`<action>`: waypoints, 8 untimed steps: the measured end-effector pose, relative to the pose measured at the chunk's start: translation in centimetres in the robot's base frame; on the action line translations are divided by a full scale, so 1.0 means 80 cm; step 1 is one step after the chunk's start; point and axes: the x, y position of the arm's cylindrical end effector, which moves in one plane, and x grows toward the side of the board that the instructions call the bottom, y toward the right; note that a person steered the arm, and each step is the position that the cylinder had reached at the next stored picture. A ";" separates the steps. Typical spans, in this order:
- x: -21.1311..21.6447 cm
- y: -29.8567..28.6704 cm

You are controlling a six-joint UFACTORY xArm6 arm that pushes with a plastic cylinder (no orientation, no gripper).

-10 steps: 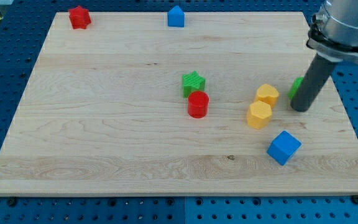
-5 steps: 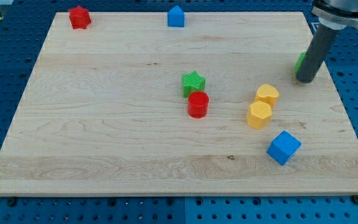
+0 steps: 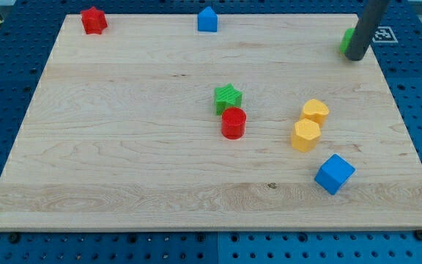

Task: Place the green circle at the top right corner

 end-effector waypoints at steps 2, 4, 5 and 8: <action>-0.054 0.000; -0.079 0.000; -0.064 0.019; -0.126 0.109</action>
